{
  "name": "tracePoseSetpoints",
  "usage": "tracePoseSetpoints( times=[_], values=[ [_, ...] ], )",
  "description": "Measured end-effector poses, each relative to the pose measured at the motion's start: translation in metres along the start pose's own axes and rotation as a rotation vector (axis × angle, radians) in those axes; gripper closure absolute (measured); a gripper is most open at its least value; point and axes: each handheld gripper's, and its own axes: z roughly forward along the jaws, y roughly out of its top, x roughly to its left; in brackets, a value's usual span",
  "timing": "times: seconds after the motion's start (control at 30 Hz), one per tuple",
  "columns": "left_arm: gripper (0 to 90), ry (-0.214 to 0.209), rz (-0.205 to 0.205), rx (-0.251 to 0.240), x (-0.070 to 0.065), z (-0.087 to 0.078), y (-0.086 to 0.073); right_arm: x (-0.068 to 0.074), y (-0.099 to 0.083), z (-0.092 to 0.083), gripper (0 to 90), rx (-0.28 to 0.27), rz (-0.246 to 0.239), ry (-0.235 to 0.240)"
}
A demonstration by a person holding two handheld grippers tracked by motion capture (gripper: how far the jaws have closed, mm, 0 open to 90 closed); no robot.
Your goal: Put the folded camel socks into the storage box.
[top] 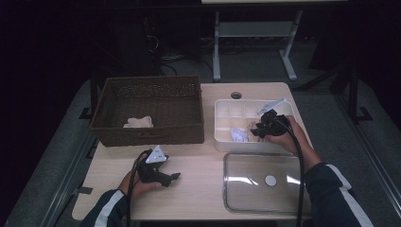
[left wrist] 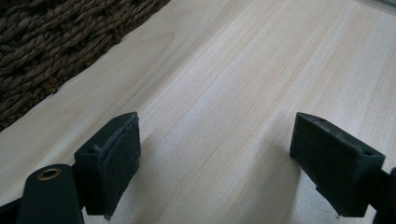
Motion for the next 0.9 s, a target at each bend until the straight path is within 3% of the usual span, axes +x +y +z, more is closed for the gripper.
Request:
tracePoseSetpoints(
  times=[0.23, 0.33, 0.47, 0.6, 0.9],
  values=[
    [15.2, 0.001, -0.002, -0.001, 0.0, 0.0, 0.0, 0.002, 0.001, 0.008, 76.8, 0.069, 0.0, 0.026],
    [15.2, 0.001, -0.002, -0.001, 0.0, 0.0, 0.0, 0.007, 0.001, 0.009, 77.4, 0.118, -0.01, 0.015],
    [15.2, 0.002, -0.002, -0.001, 0.0, 0.0, 0.0, 0.005, 0.001, 0.017, 77.5, 0.17, 0.011, 0.061],
    [15.2, 0.002, -0.003, -0.003, 0.0, 0.001, 0.0, 0.0, 0.005, 0.021, 77.3, 0.201, 0.015, 0.101],
    [15.2, 0.003, -0.005, -0.004, -0.001, 0.001, 0.001, 0.002, 0.008, 0.03, 76.5, 0.255, -0.01, 0.111]
  ],
)
